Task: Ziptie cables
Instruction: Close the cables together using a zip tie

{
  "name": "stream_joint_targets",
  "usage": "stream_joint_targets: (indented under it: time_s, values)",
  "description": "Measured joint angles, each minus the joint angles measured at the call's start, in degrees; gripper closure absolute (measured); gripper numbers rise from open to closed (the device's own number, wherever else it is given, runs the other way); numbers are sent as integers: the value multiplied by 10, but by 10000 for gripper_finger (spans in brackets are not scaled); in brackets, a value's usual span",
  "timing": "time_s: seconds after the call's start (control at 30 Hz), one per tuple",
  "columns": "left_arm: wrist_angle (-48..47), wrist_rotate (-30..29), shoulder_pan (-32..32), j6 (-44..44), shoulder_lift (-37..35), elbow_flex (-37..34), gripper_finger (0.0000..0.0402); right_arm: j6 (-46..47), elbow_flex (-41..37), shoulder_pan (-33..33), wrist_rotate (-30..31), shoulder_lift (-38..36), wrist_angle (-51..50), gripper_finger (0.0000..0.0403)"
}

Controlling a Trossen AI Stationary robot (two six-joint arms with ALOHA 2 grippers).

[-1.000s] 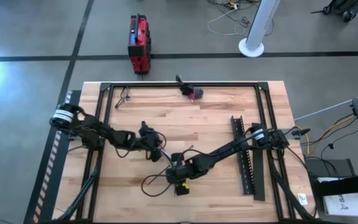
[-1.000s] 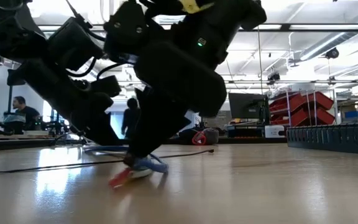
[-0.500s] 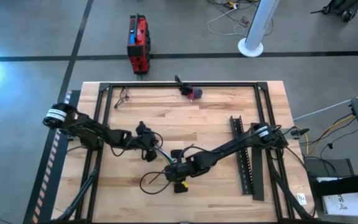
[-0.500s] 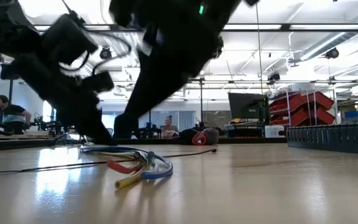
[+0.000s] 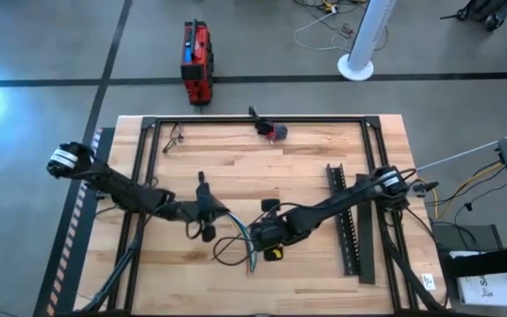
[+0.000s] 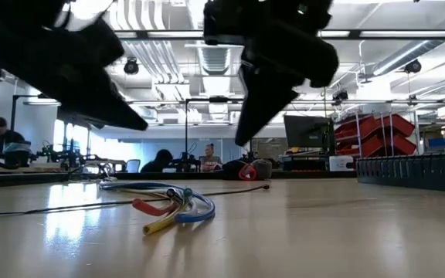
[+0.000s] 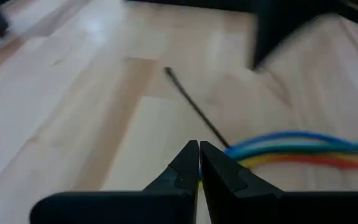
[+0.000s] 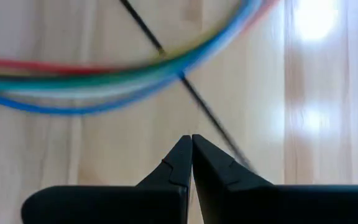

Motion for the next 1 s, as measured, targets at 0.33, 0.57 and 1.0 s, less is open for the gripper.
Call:
stream_joint_targets:
  time_s: [0.33,0.57,1.0]
  values:
    - [78,-15,-88,10,42,1,402,198,-139,12,90,-85,44,403]
    - [90,-15,-115,0,86,25,402,245,-194,17,56,-93,74,403]
    - [-360,46,-206,-47,105,220,402,163,-270,72,64,-70,339,403]
